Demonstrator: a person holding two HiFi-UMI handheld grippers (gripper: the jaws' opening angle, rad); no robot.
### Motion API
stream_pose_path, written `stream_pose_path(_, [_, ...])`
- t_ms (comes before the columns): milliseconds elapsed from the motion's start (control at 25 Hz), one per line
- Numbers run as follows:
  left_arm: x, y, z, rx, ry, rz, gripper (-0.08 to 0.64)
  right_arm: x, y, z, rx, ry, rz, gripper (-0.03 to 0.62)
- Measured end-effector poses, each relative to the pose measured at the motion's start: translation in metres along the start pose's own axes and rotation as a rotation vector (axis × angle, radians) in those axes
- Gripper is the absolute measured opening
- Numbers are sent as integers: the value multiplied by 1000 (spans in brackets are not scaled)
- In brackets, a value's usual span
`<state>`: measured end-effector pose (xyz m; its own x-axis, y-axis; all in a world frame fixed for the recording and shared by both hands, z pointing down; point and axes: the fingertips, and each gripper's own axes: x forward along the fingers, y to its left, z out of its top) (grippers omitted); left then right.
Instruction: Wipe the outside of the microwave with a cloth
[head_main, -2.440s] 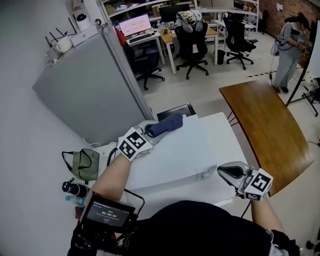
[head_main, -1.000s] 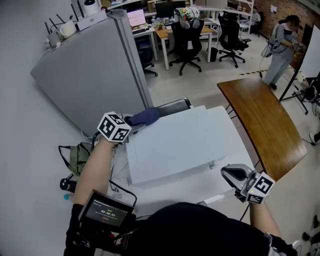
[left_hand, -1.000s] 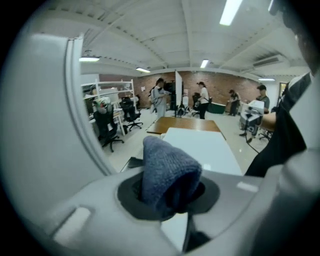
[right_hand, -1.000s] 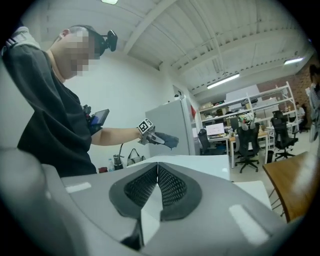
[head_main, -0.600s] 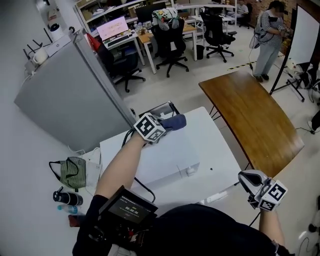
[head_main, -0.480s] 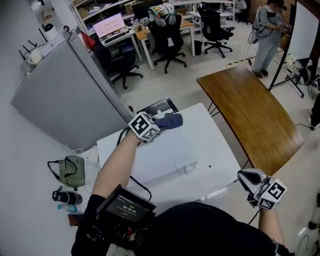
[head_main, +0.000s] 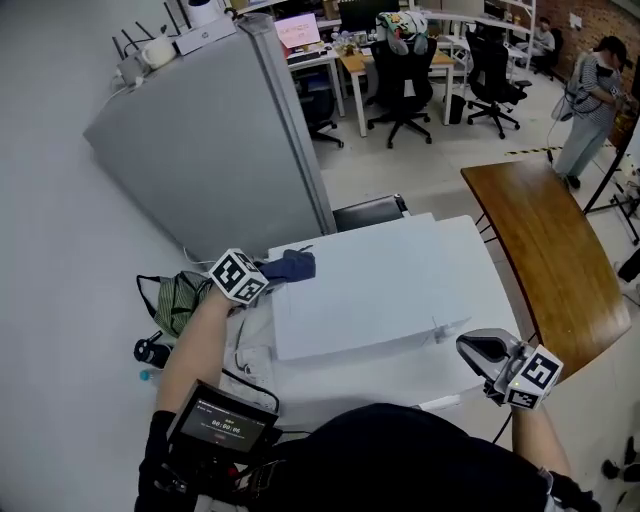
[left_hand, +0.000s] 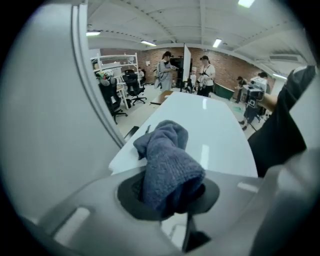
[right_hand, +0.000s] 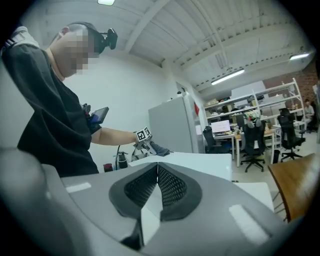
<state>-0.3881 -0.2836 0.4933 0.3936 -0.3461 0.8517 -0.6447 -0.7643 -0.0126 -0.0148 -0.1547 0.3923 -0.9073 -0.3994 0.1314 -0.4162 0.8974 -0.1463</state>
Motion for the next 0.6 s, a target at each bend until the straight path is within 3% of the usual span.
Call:
stream_pose_path(120, [-36,13,-53,-20,17,48,75,40,29,11,2,-17,67,7])
stream_pose_path(240, [-63,20,-47,-23,-44,77,75,56,42,16,-1,-22,98,6])
stream_pose_path(400, [-59,-10,50,56,-191,29,75,23,28,21,-8,-41,46,7])
stream_pose_path(600, [24,-96,208,203,-285,-131,75,-75,-23,12,-2,-47,-119,6])
